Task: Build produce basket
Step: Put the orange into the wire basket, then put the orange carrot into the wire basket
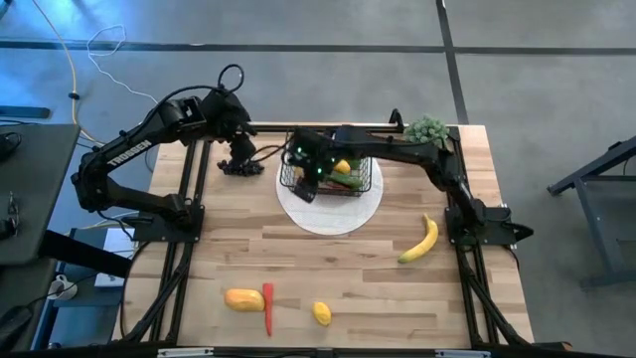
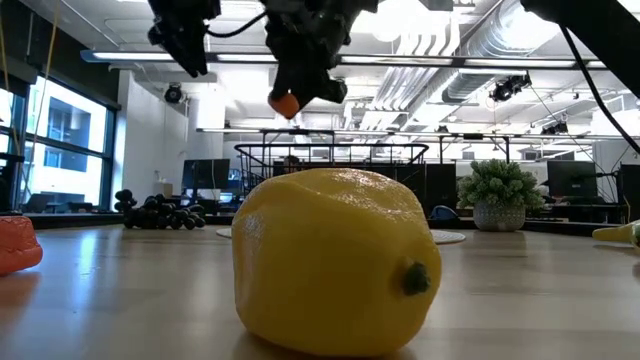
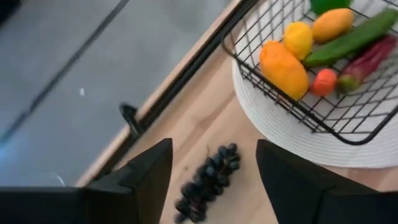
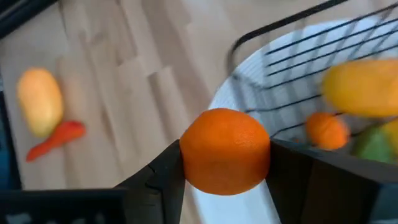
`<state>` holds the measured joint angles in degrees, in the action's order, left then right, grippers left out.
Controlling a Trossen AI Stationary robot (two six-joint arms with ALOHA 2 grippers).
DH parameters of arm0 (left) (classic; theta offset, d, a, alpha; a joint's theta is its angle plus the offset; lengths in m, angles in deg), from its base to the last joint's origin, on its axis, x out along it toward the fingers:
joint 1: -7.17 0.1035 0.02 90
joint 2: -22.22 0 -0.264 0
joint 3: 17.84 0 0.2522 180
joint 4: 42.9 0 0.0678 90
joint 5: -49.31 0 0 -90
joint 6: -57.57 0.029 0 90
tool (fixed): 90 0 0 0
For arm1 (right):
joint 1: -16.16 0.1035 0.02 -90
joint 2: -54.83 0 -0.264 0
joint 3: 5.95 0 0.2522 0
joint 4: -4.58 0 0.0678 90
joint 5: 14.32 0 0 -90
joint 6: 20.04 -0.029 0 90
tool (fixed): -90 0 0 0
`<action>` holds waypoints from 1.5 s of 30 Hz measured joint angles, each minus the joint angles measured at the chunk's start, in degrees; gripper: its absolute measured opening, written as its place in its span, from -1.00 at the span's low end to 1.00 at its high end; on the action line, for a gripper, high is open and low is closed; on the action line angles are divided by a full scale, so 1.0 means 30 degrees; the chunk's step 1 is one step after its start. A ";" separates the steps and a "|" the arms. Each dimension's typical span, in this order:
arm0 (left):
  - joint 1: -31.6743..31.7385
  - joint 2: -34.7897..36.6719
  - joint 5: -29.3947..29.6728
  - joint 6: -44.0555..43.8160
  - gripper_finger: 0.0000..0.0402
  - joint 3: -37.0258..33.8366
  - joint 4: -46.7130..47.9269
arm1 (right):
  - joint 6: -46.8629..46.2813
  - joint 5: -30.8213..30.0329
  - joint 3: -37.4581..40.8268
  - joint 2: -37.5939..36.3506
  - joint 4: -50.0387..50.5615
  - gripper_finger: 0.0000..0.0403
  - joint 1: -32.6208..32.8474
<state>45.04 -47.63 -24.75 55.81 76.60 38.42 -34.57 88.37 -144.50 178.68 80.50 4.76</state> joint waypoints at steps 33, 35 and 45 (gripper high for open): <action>-0.7609 0.0000 -0.4754 -1.5979 0.15 -0.3832 0.2975 | 0.4912 0.1509 0.0007 0.2490 -0.1199 -0.17 -0.2959; -0.8429 0.0000 -0.4764 -1.6367 0.15 -0.3847 0.3125 | 0.4873 0.1470 0.0007 0.2528 -0.1197 -0.09 -0.2941; -1.2520 0.0000 -0.5556 -1.6868 0.15 -0.3847 0.3041 | 0.4514 0.1274 0.0007 0.2528 -0.1943 0.22 -0.2790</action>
<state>7.48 -47.63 -41.42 5.21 65.06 47.54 -21.02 92.19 -144.48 186.26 74.67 -3.61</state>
